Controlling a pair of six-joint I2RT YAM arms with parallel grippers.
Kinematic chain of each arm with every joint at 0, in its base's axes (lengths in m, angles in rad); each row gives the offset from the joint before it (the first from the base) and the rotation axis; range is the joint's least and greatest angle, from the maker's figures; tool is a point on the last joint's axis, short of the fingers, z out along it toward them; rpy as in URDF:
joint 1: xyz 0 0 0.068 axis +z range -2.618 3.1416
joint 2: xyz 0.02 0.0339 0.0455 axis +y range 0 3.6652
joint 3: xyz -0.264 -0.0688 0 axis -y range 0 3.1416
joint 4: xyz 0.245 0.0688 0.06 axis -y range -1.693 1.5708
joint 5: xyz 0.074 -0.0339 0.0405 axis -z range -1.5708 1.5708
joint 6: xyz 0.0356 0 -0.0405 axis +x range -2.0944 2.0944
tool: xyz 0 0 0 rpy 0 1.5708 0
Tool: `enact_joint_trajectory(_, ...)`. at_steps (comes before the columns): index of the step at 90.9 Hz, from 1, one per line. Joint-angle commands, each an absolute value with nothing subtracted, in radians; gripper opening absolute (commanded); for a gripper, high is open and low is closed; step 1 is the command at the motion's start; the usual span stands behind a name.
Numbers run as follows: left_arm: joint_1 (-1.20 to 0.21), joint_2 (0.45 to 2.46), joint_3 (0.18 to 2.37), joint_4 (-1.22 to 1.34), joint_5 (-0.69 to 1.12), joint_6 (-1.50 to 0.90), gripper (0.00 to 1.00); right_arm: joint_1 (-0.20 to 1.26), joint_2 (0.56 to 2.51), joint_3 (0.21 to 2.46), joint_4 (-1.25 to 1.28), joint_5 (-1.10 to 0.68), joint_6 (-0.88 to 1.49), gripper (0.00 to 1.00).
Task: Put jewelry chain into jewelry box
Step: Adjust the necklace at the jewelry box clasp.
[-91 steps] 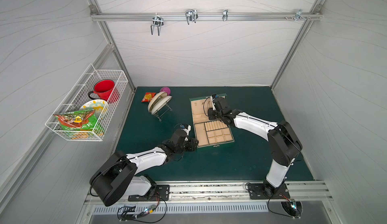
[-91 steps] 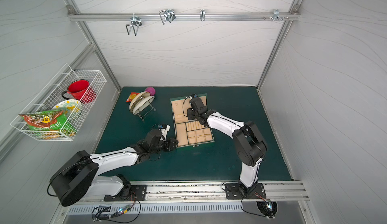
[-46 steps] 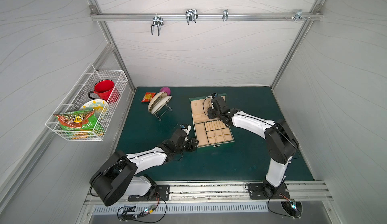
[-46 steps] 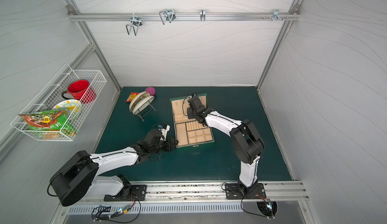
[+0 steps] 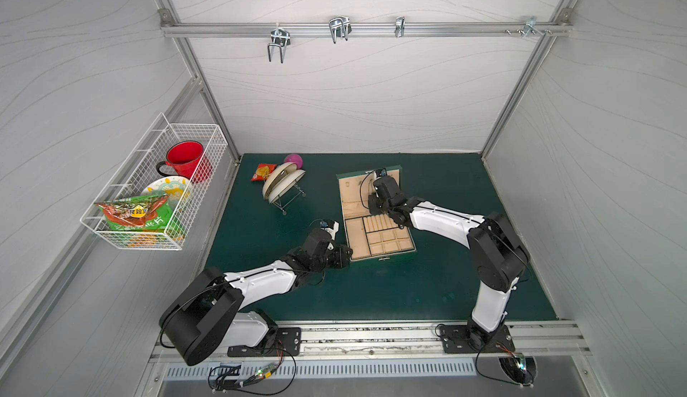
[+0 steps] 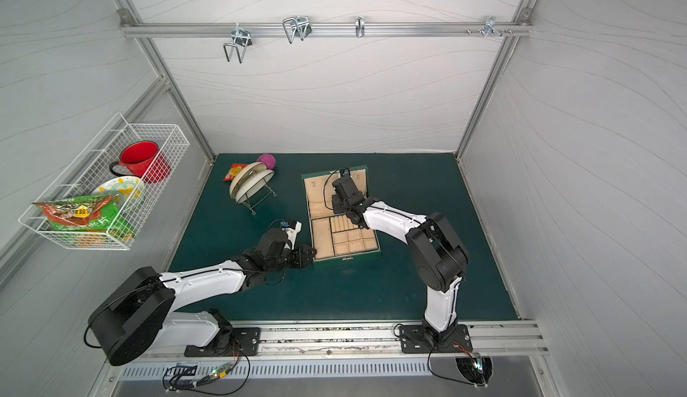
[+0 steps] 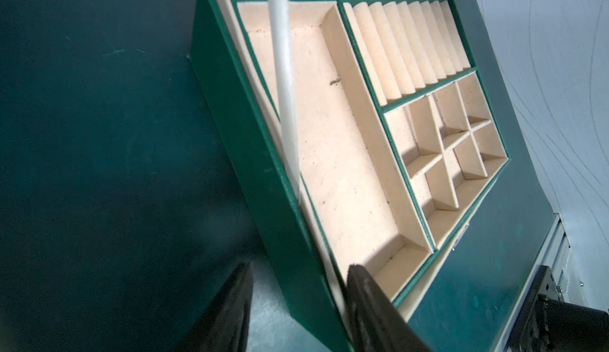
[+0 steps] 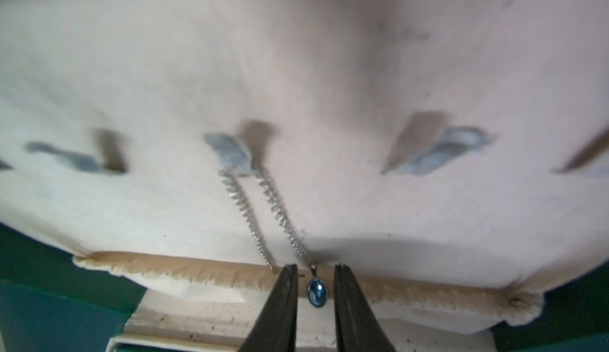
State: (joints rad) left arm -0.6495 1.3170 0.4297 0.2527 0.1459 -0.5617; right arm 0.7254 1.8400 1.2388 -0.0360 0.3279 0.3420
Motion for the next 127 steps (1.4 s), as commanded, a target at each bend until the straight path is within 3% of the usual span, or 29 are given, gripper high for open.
enact_joint_trajectory(1,-0.652,1.310,0.440,0.229,0.131,-0.548,0.50,0.735,1.823,1.193,-0.017,0.326,0.356,0.25)
enact_joint_trajectory(26,-0.652,1.308,0.435,0.238,0.129,-0.549,0.51,0.731,1.690,1.082,0.116,0.344,0.359,0.30)
enact_joint_trajectory(63,-0.652,1.304,0.430,0.244,0.129,-0.545,0.51,0.709,1.729,1.117,0.119,0.243,0.418,0.32)
enact_joint_trajectory(115,-0.652,1.331,0.430,0.256,0.133,-0.537,0.51,0.709,1.828,1.190,0.177,0.309,0.483,0.23)
enact_joint_trajectory(127,-0.652,1.344,0.437,0.265,0.138,-0.536,0.56,0.709,1.842,1.202,0.165,0.328,0.500,0.20)
